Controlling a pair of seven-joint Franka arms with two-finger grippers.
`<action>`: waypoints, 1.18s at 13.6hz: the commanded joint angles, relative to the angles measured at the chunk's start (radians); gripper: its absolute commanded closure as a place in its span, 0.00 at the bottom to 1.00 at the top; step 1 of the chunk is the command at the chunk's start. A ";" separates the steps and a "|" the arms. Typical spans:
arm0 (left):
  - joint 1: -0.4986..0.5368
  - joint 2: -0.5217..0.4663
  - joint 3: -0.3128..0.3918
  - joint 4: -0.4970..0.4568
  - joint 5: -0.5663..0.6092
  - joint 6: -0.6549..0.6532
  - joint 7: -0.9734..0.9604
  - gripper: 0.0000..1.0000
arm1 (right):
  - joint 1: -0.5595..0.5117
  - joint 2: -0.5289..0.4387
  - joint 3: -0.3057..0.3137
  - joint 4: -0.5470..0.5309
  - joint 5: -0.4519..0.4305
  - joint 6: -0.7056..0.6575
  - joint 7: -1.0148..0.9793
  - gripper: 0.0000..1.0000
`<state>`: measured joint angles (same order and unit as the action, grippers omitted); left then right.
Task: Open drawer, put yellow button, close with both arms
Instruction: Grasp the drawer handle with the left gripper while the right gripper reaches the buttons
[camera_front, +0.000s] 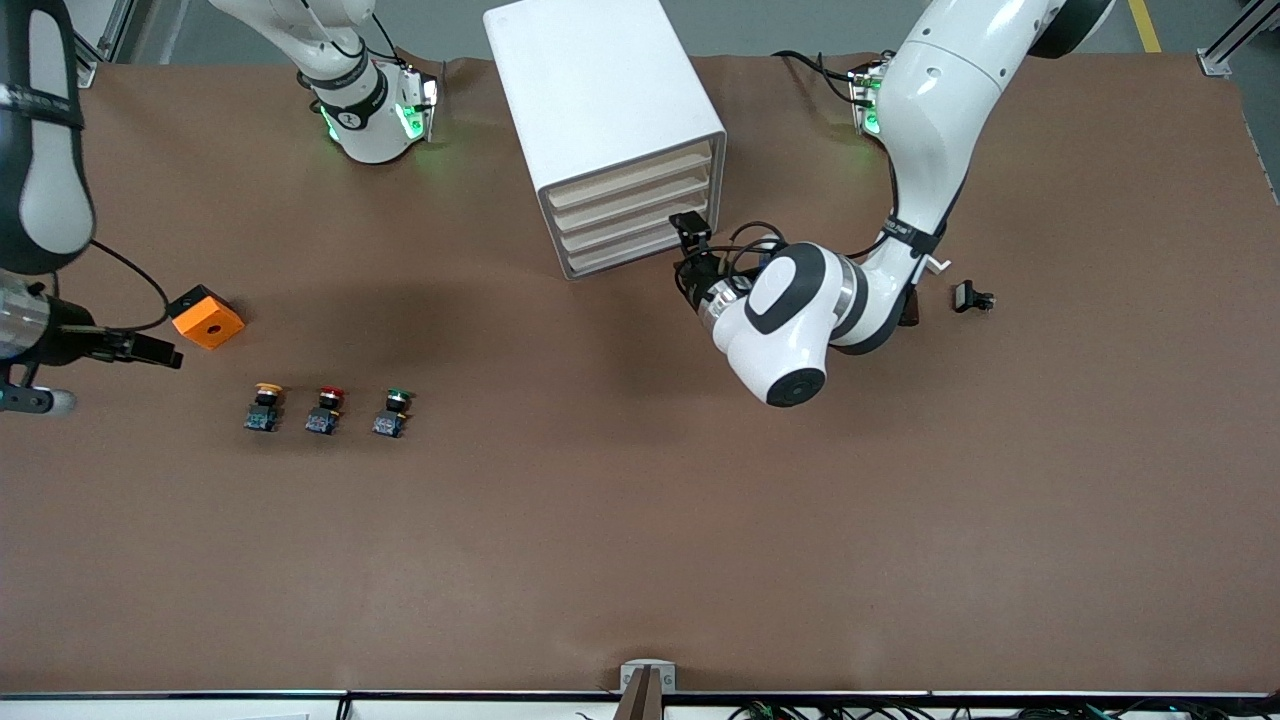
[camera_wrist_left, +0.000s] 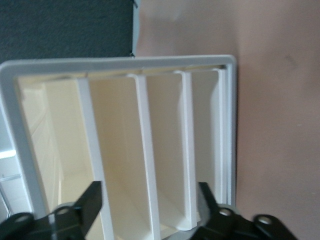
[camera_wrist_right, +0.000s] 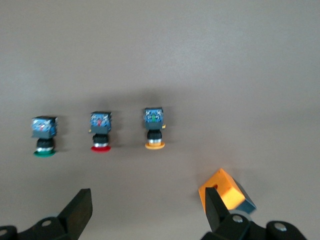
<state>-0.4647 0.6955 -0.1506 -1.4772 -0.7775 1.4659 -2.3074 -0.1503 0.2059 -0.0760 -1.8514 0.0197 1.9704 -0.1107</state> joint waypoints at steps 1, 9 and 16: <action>-0.015 0.005 0.006 0.028 -0.049 -0.024 -0.064 0.31 | -0.017 0.019 0.013 -0.110 -0.004 0.167 0.008 0.00; -0.063 0.030 0.006 0.021 -0.115 -0.088 -0.118 0.51 | -0.005 0.259 0.013 -0.111 -0.004 0.452 0.062 0.00; -0.106 0.061 0.006 0.021 -0.135 -0.116 -0.141 0.61 | 0.025 0.310 0.013 -0.178 -0.004 0.600 0.126 0.00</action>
<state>-0.5530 0.7385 -0.1511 -1.4688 -0.8892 1.3684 -2.4294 -0.1424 0.5181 -0.0656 -2.0004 0.0198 2.5416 -0.0313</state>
